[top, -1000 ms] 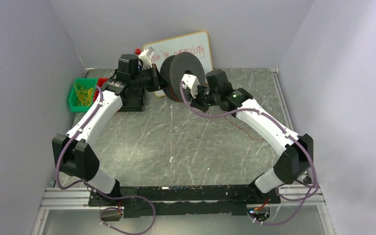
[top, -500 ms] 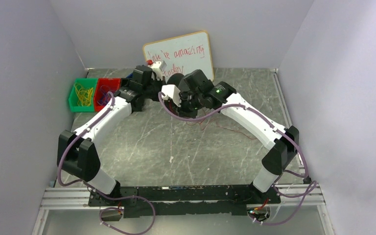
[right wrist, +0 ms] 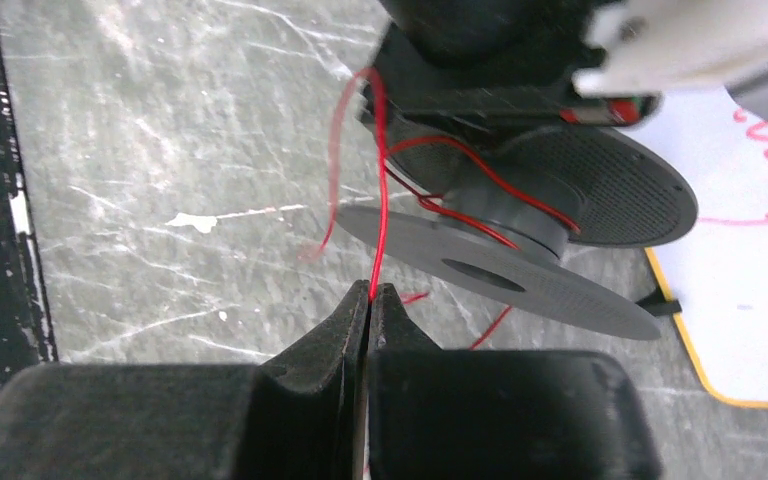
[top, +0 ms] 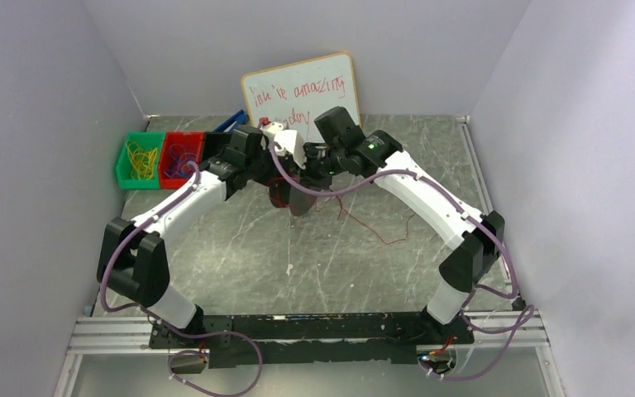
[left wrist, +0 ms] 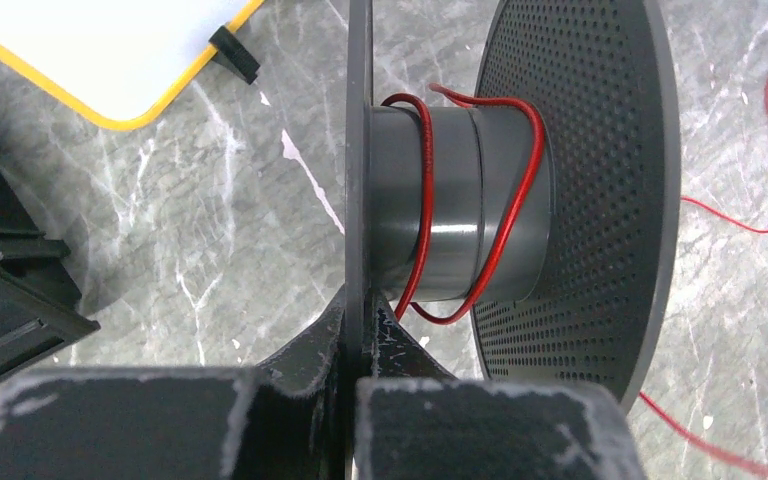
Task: Wrap the cables
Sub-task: Wrap the cable around the cable reel.
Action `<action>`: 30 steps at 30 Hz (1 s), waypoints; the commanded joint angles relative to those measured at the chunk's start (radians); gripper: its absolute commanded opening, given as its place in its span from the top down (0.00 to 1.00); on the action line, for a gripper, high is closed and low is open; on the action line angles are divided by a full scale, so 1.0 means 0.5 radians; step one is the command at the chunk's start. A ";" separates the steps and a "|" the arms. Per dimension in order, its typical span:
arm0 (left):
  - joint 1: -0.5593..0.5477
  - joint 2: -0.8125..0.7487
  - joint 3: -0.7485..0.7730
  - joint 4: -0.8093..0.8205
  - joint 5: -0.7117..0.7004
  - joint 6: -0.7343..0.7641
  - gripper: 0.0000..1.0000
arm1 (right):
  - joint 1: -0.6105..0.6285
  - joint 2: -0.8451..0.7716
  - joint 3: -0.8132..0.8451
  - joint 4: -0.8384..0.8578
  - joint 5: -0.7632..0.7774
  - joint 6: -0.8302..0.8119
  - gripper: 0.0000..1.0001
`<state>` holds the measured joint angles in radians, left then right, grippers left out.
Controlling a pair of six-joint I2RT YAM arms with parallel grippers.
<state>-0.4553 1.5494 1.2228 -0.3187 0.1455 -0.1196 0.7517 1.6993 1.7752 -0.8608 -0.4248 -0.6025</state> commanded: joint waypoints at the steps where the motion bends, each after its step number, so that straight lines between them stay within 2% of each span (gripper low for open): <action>1: -0.022 -0.135 0.023 0.174 0.171 0.163 0.97 | -0.151 -0.038 -0.040 0.144 0.027 0.001 1.00; 6: -0.021 -0.148 0.026 0.169 0.333 0.213 0.97 | -0.277 -0.073 -0.079 0.123 -0.038 -0.107 1.00; 11: -0.055 -0.110 0.010 0.214 0.167 0.366 0.97 | -0.322 -0.125 -0.193 0.142 -0.065 -0.191 1.00; 18: -0.102 -0.074 -0.129 0.335 0.072 0.364 0.97 | -0.447 -0.166 -0.439 0.428 -0.130 -0.011 1.00; 25: -0.102 -0.048 -0.158 0.348 0.095 0.300 0.97 | -0.564 -0.131 -0.523 0.578 -0.237 0.196 1.00; 27: -0.101 -0.050 -0.161 0.362 0.114 0.298 0.93 | -0.567 -0.095 -0.514 0.568 -0.246 0.204 1.00; 30: -0.102 -0.049 -0.153 0.367 0.141 0.294 0.79 | -0.565 -0.061 -0.497 0.551 -0.280 0.208 1.00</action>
<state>-0.5018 1.5352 1.1332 -0.2295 0.1802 0.0395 0.4618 1.6634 1.5169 -0.6300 -0.5106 -0.5289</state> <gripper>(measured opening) 0.132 0.025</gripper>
